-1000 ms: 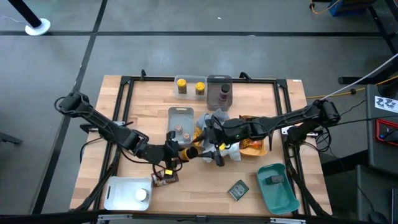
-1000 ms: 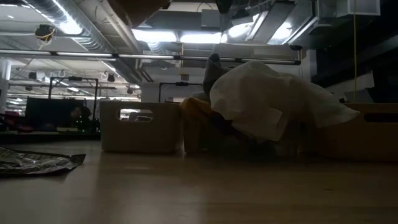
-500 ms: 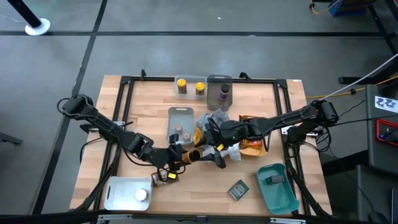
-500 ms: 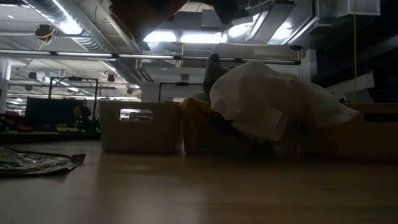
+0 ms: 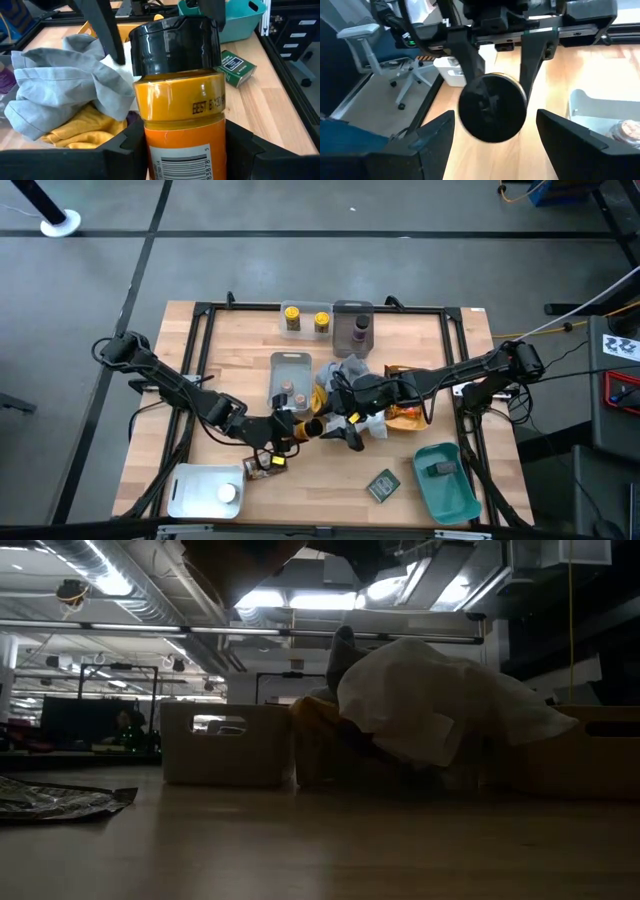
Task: Sort spices by type
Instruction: Put the black seasoning bottle into the black bin
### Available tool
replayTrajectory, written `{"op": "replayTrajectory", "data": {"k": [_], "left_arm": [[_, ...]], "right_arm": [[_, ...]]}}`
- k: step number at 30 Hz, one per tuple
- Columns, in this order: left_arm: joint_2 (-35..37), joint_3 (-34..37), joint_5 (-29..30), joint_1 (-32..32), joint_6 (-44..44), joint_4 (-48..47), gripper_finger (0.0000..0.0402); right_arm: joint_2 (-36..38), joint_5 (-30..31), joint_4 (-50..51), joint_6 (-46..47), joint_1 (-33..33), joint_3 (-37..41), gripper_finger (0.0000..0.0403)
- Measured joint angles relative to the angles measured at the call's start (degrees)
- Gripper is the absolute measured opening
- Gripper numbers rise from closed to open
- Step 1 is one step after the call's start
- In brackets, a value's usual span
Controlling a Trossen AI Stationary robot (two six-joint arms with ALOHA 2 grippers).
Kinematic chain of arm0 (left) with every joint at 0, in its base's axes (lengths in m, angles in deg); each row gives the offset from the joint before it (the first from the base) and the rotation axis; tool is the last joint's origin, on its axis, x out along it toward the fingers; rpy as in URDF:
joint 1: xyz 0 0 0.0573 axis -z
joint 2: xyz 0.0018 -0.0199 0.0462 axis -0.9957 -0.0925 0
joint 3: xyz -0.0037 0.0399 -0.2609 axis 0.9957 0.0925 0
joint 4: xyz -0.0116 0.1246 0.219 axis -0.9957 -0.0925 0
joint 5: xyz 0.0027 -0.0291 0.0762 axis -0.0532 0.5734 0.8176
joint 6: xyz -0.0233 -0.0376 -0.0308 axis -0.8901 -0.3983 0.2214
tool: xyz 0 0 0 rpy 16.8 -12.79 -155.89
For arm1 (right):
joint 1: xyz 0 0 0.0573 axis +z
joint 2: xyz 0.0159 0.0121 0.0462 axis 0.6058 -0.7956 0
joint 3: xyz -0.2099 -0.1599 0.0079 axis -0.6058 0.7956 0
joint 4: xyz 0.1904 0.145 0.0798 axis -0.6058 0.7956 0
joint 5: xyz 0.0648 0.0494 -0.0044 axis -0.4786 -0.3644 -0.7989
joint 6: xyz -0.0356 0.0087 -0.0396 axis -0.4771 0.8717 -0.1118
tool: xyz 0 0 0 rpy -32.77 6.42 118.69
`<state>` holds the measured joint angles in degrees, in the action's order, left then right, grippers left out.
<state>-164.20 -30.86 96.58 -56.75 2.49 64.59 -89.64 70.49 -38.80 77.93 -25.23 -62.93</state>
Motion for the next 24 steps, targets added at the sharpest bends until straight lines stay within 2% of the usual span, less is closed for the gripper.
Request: {"op": "replayTrajectory", "data": {"k": [9,17,24], "left_arm": [[0.0,0.0,0.1,-0.6,-0.8,1.3,0.0163],[0.0,0.0,0.0,-0.6,-0.8,0.8,0.0163],[0.0,0.0,0.0,-0.6,-0.8,0.8,0.0163]], "right_arm": [[-4.1,0.7,-5.4,-0.4,0.0,0.0,0.028],[-4.5,0.6,-7.8,-6.0,0.0,0.0,0.0278],[-4.5,0.5,-9.0,-6.2,0.0,0.0,0.0217]]}}
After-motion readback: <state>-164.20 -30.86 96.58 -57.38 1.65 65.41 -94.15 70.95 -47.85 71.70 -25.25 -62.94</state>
